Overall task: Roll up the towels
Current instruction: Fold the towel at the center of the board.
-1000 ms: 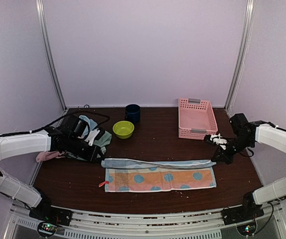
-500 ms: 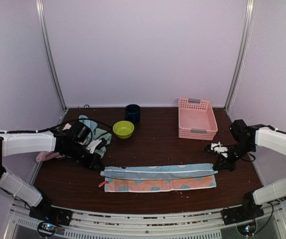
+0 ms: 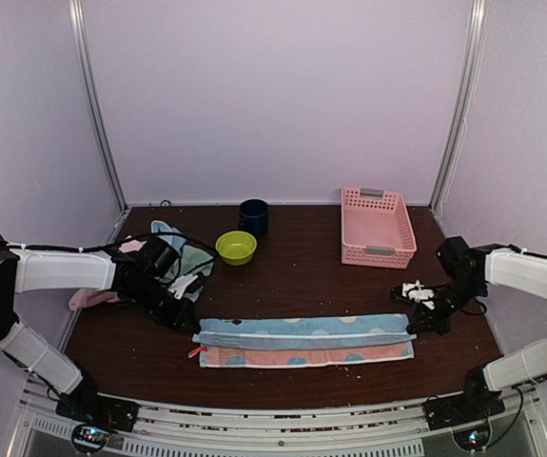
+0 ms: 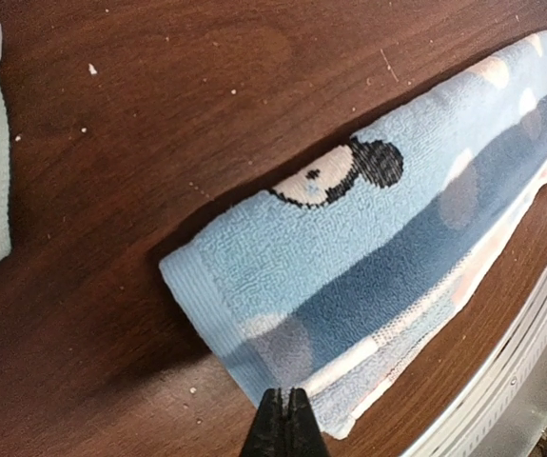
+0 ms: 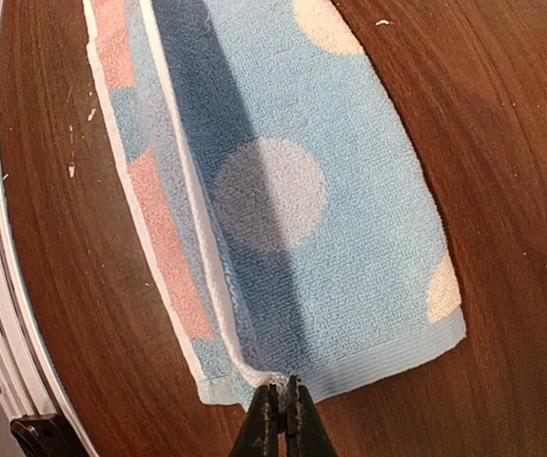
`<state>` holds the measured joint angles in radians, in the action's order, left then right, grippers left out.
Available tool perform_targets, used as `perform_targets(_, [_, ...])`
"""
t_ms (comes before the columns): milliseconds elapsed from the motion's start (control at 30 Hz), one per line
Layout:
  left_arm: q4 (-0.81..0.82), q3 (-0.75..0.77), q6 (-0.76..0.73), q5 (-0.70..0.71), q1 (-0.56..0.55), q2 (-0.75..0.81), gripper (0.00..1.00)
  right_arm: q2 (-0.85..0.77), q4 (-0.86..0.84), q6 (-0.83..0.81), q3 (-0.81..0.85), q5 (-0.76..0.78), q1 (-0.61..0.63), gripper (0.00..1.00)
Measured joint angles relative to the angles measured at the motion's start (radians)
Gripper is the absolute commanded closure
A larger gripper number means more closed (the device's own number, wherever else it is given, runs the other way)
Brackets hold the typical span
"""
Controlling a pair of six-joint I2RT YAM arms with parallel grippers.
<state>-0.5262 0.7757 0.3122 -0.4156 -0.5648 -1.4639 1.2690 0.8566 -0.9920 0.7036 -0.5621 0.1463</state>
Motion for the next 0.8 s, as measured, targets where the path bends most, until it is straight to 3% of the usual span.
perform_targets(533, [-0.026, 0.0, -0.014, -0.035, -0.014, -0.001, 1.0, 0.019, 0.025, -0.068, -0.01, 0.015, 0.004, 0.96])
perform_targets(600, [-0.028, 0.0, -0.016, -0.04, -0.016, -0.001, 0.99, 0.019, 0.032, -0.081, -0.01, 0.022, 0.004, 0.92])
perform_targets(667, [-0.034, 0.0, -0.018, -0.047, -0.02, -0.001, 0.91, 0.019, 0.045, -0.098, -0.01, 0.027, 0.005, 0.82])
perform_targets(800, [-0.066, 0.0, -0.03, -0.056, -0.03, 0.002, 0.74, 0.0, 0.08, -0.133, -0.024, 0.055, 0.005, 0.72])
